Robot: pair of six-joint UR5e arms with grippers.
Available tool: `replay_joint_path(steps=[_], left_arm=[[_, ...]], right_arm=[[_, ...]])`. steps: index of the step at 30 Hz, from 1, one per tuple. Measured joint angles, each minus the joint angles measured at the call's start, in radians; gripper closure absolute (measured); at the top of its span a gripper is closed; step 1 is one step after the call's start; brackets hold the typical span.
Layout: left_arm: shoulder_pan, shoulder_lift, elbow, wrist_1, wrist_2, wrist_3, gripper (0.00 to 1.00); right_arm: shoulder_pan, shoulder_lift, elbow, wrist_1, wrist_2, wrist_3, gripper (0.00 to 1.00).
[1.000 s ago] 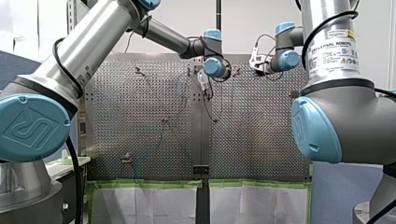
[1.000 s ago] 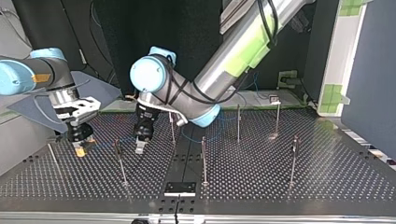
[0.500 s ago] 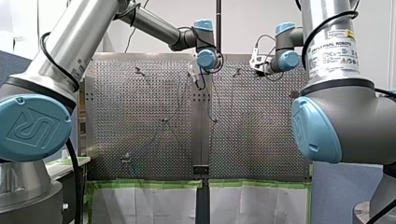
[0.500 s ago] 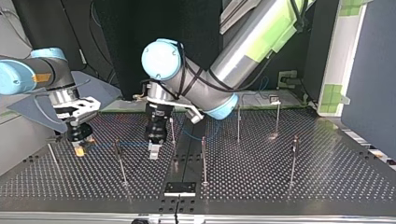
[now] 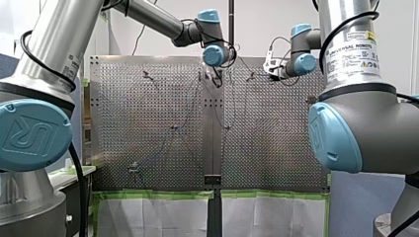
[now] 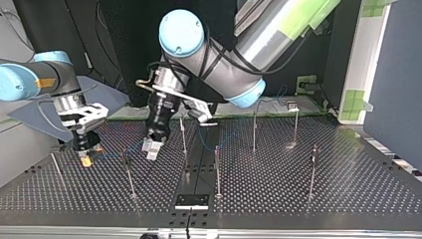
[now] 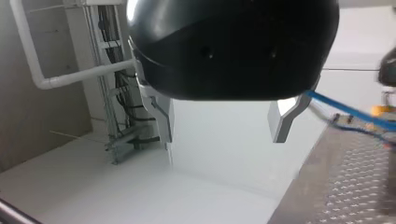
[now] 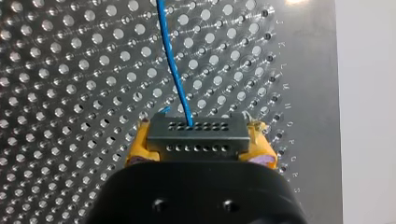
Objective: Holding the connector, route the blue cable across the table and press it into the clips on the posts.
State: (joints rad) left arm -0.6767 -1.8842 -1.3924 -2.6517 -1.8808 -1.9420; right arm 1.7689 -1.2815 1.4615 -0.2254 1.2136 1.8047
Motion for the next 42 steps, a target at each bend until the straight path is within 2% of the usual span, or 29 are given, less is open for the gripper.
replay_joint_path(steps=[5, 11, 16, 19, 25, 28, 34, 42], left_arm=[[0.008, -0.045, -0.051, 0.009, 0.045, -0.023, 0.02], [0.019, -0.096, -0.106, -0.027, 0.038, -0.008, 0.02], [0.011, -0.105, -0.144, -0.035, 0.061, -0.002, 0.02], [0.001, -0.091, -0.172, -0.027, 0.067, 0.000, 0.02], [-0.013, -0.039, -0.231, 0.022, 0.043, -0.024, 0.02], [-0.016, -0.015, -0.256, 0.046, 0.023, -0.031, 0.02], [-0.024, 0.035, -0.306, 0.096, -0.025, -0.014, 0.02], [-0.029, 0.114, -0.384, 0.175, -0.103, -0.028, 0.02]], right_arm=[[-0.003, 0.000, 0.000, 0.000, 0.000, 0.000, 1.00], [-0.004, 0.000, 0.000, 0.000, 0.000, -0.002, 1.00], [-0.004, 0.000, 0.000, 0.001, 0.000, -0.002, 1.00], [-0.005, 0.000, 0.000, 0.001, 0.000, -0.002, 1.00], [-0.005, 0.000, 0.000, 0.000, 0.000, -0.003, 1.00], [-0.005, 0.000, 0.000, 0.000, 0.000, -0.003, 1.00], [-0.004, 0.000, 0.000, 0.000, 0.000, -0.004, 1.00], [-0.004, 0.000, 0.000, 0.001, 0.000, -0.004, 1.00]])
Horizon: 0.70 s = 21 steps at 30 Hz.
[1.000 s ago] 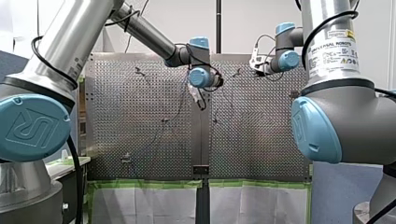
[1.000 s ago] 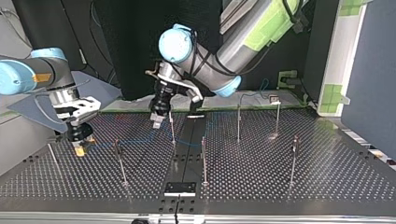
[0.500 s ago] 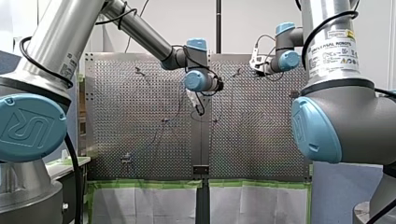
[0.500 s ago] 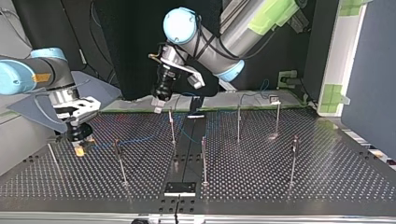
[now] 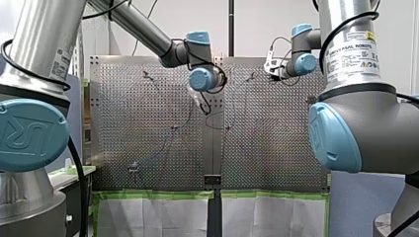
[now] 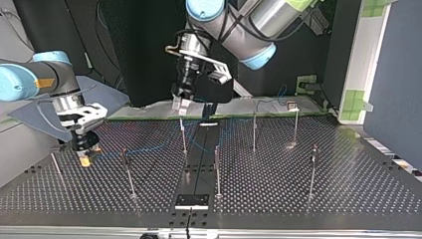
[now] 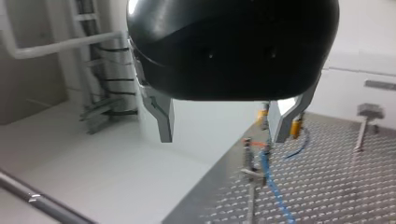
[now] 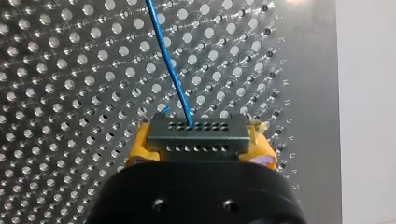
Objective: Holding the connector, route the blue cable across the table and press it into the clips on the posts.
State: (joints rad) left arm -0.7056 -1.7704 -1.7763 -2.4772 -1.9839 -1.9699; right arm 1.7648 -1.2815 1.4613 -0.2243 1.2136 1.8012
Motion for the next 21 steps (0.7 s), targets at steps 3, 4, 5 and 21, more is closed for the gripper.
replay_joint_path(steps=[3, 4, 5, 21], left_arm=[[-0.001, 0.031, -0.031, 0.031, -0.031, 0.007, 0.02], [-0.001, 0.040, -0.040, 0.040, -0.039, 0.009, 0.02], [-0.001, 0.051, -0.053, 0.053, -0.048, 0.011, 0.02], [0.006, 0.070, -0.205, 0.205, -0.069, 0.017, 0.02]], right_arm=[[0.000, 0.000, 0.000, 0.000, 0.000, 0.000, 1.00], [0.000, 0.000, 0.000, 0.000, 0.000, -0.001, 1.00], [0.000, 0.000, 0.000, 0.000, 0.000, -0.001, 1.00], [0.000, 0.000, 0.001, 0.000, 0.000, -0.004, 1.00]])
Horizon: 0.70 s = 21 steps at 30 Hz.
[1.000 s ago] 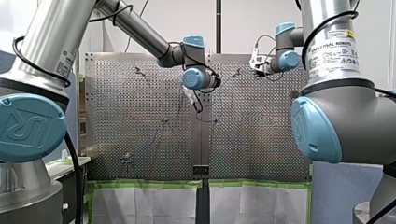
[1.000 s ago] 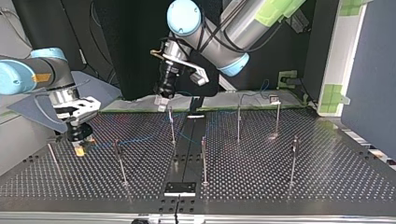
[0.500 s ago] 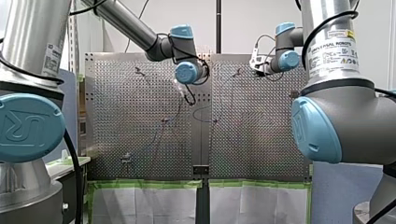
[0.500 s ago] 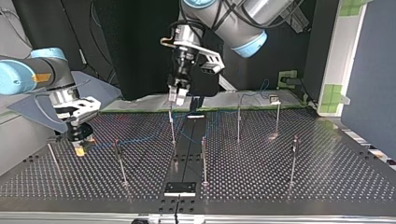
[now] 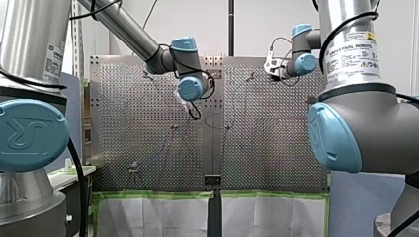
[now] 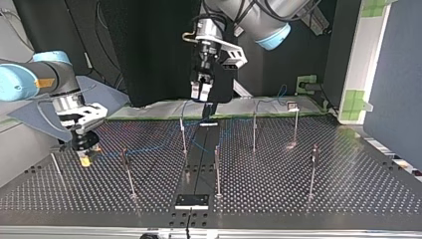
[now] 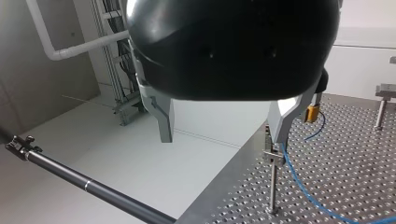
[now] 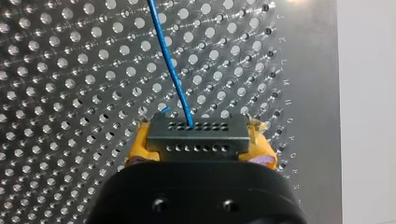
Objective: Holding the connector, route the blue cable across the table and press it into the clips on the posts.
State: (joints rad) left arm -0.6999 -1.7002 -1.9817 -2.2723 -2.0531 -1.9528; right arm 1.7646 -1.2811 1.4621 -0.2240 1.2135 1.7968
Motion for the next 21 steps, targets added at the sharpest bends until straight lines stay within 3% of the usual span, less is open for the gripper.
replay_joint_path(steps=[11, 21], left_arm=[[0.009, 0.000, -0.109, 0.110, -0.063, 0.015, 0.02], [0.009, 0.000, -0.205, 0.205, -0.074, 0.010, 0.02]], right_arm=[[0.000, 0.000, 0.002, 0.000, 0.007, 0.000, 1.00], [0.000, 0.001, 0.002, 0.001, 0.015, 0.000, 1.00]])
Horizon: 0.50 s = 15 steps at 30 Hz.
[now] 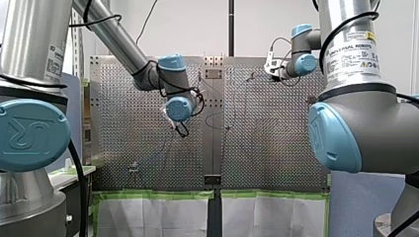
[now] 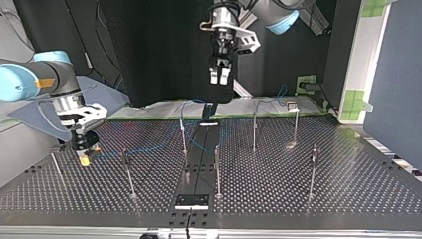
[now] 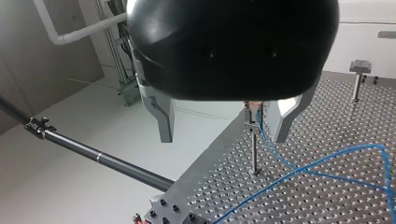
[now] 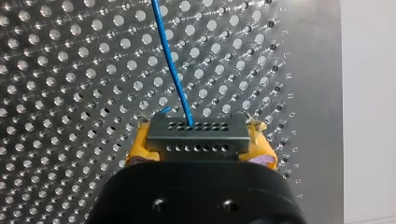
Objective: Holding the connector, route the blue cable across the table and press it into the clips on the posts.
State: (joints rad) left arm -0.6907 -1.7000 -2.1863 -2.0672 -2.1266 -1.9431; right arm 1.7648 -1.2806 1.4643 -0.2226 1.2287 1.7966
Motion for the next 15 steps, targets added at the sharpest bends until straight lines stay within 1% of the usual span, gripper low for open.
replay_joint_path(steps=[9, 15], left_arm=[[0.000, 0.000, -0.095, 0.094, 0.002, -0.003, 0.02], [0.000, 0.000, -0.155, 0.114, 0.006, -0.004, 0.02]], right_arm=[[0.000, 0.000, 0.000, 0.000, 0.002, 0.000, 1.00], [0.000, 0.001, 0.003, 0.000, 0.004, -0.004, 1.00]])
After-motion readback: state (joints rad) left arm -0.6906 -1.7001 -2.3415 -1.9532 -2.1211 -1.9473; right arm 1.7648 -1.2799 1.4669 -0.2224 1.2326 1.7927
